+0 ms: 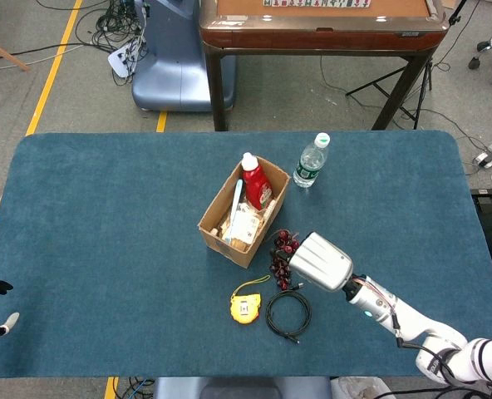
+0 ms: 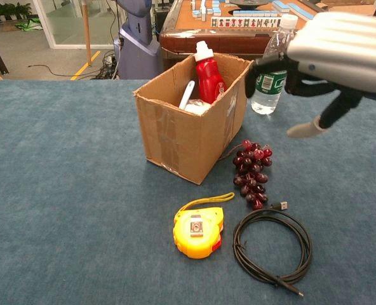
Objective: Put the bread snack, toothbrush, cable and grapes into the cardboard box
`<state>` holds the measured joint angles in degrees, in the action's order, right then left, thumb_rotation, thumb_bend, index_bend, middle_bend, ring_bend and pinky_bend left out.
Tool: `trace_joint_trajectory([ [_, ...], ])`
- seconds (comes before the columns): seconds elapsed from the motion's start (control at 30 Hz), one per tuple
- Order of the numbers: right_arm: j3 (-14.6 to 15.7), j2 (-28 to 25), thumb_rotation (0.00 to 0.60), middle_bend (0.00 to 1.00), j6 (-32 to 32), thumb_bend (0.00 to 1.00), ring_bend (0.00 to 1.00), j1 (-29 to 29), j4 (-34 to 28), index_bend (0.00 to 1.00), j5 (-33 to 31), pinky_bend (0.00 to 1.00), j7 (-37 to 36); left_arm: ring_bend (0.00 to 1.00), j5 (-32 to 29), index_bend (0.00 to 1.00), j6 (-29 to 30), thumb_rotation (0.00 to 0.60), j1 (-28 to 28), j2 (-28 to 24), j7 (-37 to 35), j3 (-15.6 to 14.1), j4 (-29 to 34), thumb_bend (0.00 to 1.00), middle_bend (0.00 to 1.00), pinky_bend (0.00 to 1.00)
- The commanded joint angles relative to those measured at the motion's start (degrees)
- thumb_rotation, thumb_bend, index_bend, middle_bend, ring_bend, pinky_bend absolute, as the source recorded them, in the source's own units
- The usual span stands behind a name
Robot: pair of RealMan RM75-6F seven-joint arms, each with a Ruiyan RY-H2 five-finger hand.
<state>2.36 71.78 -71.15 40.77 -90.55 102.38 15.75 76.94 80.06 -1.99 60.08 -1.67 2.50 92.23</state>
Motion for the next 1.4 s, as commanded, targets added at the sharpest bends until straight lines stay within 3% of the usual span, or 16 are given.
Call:
trace_joint_trajectory([
  [0.03, 2.49, -0.16, 0.6, 1.0, -0.72, 0.0, 1.0, -1.58, 2.24, 0.38, 2.37, 0.99, -2.63, 0.31, -0.26, 0.38, -0.22, 0.6, -0.06, 0.11, 0.15, 0.03, -0.14, 0.21, 0.4, 0.49],
  [0.3, 6.2, -0.02, 0.6, 1.0, 0.77, 0.0, 1.0, -3.05, 3.93, 0.4, 5.74, 0.99, -4.71, 0.31, -0.55, 0.38, -0.34, 0.6, -0.09, 0.22, 0.27, 0.12, -0.32, 0.21, 0.4, 0.49],
  [0.73, 10.22, -2.83, 0.6, 1.0, 8.11, 0.01, 1.0, -3.4, -1.15, 0.46, 8.33, 0.99, -0.96, 0.31, 0.07, 0.38, 0.1, 0.6, -0.02, 0.35, -0.25, 0.11, -0.63, 0.21, 0.4, 0.49],
  [1.4, 9.06, 0.44, 0.6, 1.0, 15.11, 0.12, 1.0, -3.0, 1.12, 0.47, 6.0, 0.99, 0.54, 0.31, -1.18, 0.38, -0.27, 0.6, 0.35, 0.37, -0.17, 0.13, -1.02, 0.21, 0.4, 0.49],
])
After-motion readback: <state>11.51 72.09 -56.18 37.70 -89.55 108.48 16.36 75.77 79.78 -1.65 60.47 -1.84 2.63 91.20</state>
